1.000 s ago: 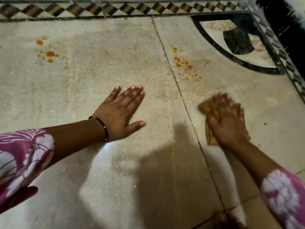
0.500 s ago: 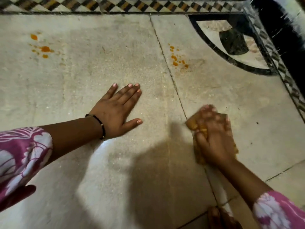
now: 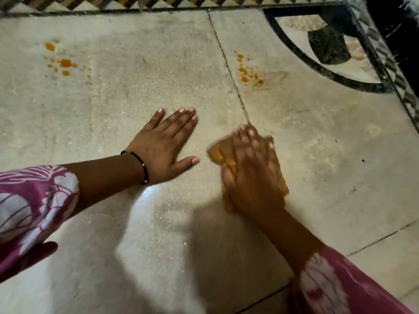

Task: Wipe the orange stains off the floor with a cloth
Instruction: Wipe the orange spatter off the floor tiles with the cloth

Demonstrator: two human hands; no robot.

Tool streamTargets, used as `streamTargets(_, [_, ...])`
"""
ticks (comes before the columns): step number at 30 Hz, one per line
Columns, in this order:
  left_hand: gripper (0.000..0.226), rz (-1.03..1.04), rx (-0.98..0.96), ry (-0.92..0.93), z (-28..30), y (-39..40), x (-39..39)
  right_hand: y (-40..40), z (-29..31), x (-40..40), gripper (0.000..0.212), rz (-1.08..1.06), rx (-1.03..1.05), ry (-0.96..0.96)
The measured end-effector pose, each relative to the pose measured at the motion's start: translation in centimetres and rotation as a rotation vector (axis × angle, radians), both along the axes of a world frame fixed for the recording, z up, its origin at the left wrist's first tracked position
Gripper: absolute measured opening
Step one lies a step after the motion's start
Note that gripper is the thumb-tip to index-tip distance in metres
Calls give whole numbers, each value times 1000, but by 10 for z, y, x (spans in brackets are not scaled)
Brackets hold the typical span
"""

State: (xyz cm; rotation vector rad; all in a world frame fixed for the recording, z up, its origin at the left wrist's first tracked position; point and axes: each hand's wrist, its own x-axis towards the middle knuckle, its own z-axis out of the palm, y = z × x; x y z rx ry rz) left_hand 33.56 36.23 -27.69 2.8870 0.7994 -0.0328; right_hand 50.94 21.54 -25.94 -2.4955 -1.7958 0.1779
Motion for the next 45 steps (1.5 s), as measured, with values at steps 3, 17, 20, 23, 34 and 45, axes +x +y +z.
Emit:
streamTargets(3, [86, -1, -10, 1, 1, 0, 0, -54, 10, 39, 74, -140, -74, 29])
streamTargets(17, [84, -12, -1, -2, 1, 0, -1, -9, 1, -18, 73, -59, 24, 4])
streamTargets(20, [84, -3, -2, -8, 2, -1, -1, -78, 7, -5, 76, -140, -58, 31])
streamTargets(23, [84, -2, 2, 0, 2, -1, 0, -83, 10, 42, 77, -363, -81, -7])
streamTargets(34, [84, -5, 1, 11, 2, -1, 1, 18, 3, -8, 71, -28, 22, -72])
streamTargets(45, [85, 0, 2, 9, 0, 0, 0, -18, 12, 64, 76, -595, -121, -18])
